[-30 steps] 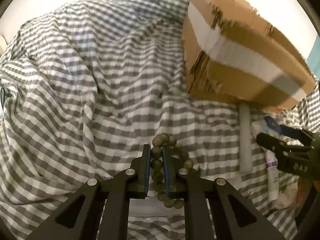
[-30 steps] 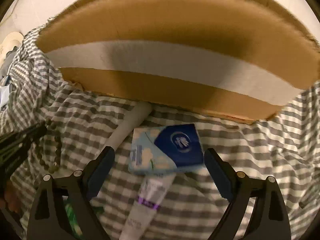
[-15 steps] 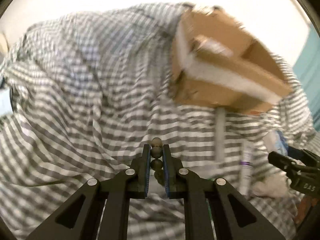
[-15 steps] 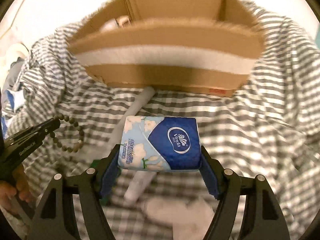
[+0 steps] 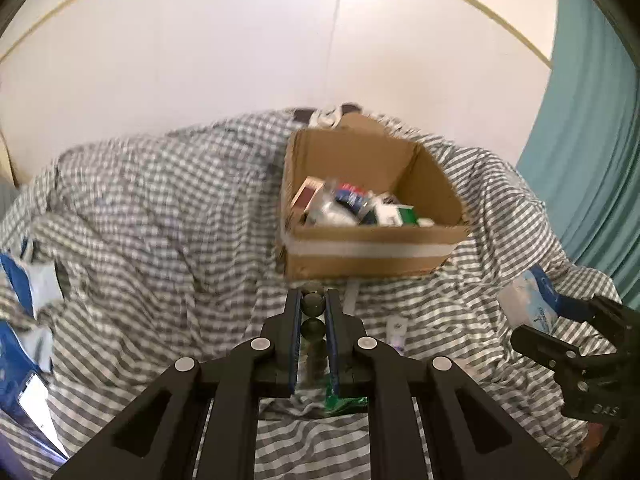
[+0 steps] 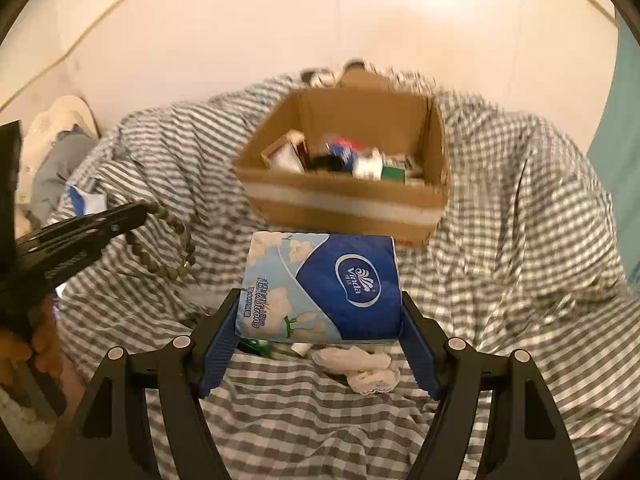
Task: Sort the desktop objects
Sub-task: 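Carry the bracelet and tissue pack over the cardboard box and release them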
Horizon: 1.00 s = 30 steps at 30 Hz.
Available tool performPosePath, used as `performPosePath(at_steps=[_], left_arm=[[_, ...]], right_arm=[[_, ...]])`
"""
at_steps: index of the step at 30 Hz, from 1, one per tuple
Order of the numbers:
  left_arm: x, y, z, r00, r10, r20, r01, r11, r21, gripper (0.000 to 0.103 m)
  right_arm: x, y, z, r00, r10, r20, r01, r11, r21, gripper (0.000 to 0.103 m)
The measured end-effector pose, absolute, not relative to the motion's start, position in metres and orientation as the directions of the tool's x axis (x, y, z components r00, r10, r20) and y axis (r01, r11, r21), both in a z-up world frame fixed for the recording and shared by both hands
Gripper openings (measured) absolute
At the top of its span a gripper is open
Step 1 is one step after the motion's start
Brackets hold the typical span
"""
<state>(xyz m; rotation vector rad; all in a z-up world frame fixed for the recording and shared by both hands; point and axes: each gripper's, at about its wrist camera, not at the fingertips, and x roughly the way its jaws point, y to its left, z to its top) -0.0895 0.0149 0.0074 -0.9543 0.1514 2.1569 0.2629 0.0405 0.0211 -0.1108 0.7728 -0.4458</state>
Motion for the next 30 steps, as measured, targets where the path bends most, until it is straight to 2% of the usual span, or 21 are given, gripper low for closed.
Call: performPosePath(at_steps=[2, 9, 15, 19, 23, 30], left_arm=[[-0.087, 0.024, 0.019, -0.449, 0.597, -0.665, -0.696, -0.7, -0.158, 0.011], [-0.098, 0.055, 0.04, -0.427, 0.627, -0.651, -0.71, -0.679, -0.188, 0.011], [-0.115, 0.096, 0.053, -0.446, 0.624, -0.642, -0.736, -0.663, -0.133, 0.011], [-0.14, 0.133, 0.049, -0.469, 0.614, -0.635, -0.737, -0.668, -0.101, 0.011], [-0.172, 0.173, 0.033, -0.458, 0.612, -0.645, -0.731, -0.672, -0.118, 0.011], [-0.213, 0.24, -0.006, -0.48, 0.559, -0.676, -0.725, -0.687, -0.054, 0.014]], right_arm=[[0.26, 0.045, 0.032, 0.636, -0.429, -0.641, 0.338, 0.902, -0.268, 0.073], [0.271, 0.039, 0.059, 0.644, -0.45, -0.619, 0.317, 0.893, -0.32, 0.073], [0.303, 0.009, 0.09, 0.647, -0.47, -0.6, 0.285, 0.879, -0.382, 0.073], [0.34, -0.024, 0.108, 0.662, -0.468, -0.586, 0.297, 0.881, -0.368, 0.073], [0.384, -0.063, 0.1, 0.665, -0.457, -0.591, 0.301, 0.888, -0.348, 0.073], [0.442, -0.13, 0.062, 0.648, -0.447, -0.616, 0.318, 0.894, -0.314, 0.073]])
